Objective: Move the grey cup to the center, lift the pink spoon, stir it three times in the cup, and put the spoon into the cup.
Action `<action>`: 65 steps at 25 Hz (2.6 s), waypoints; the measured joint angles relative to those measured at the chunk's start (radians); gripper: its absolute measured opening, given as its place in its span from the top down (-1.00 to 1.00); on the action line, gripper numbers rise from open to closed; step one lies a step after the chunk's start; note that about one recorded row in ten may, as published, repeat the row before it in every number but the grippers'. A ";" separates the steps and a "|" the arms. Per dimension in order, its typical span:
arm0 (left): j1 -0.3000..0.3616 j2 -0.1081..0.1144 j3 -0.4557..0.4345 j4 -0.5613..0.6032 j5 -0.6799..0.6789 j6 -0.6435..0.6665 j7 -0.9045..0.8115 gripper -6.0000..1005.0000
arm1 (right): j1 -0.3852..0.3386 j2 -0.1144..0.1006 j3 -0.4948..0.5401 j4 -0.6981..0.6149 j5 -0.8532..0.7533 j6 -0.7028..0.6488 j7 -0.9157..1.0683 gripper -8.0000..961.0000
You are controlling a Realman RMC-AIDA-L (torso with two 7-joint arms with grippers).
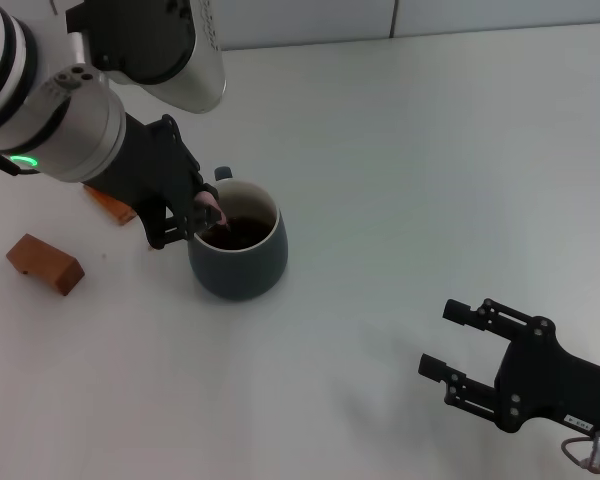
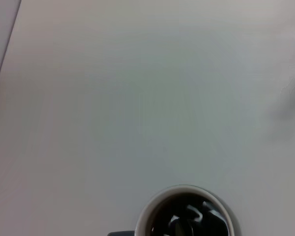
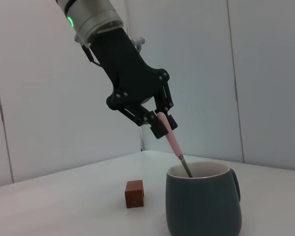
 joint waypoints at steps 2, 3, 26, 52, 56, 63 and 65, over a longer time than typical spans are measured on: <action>-0.003 0.000 0.004 -0.012 -0.001 0.000 -0.006 0.71 | 0.000 0.000 0.000 0.000 0.000 -0.002 0.000 -0.45; -0.005 0.000 0.005 -0.018 0.000 0.000 -0.010 0.71 | 0.001 0.000 0.000 0.000 0.000 -0.003 0.001 -0.45; 0.198 0.009 -0.269 -0.035 -0.625 -0.254 0.153 -0.18 | 0.011 -0.002 0.000 -0.001 -0.002 -0.009 0.014 -0.45; 0.519 0.068 -0.690 -1.385 -1.116 0.014 1.429 -0.69 | 0.014 -0.005 0.005 -0.031 0.008 -0.005 0.004 -0.45; 0.515 0.064 -0.683 -1.416 -1.034 -0.035 1.436 -0.69 | 0.016 -0.003 0.003 -0.032 0.008 -0.003 0.004 -0.45; 0.479 0.057 -0.689 -1.427 -0.970 -0.065 1.408 -0.69 | 0.030 -0.002 0.000 -0.030 0.001 0.004 0.003 -0.45; 0.478 0.057 -0.694 -1.428 -0.973 -0.065 1.400 -0.69 | 0.033 -0.002 0.000 -0.027 -0.013 0.020 0.002 -0.45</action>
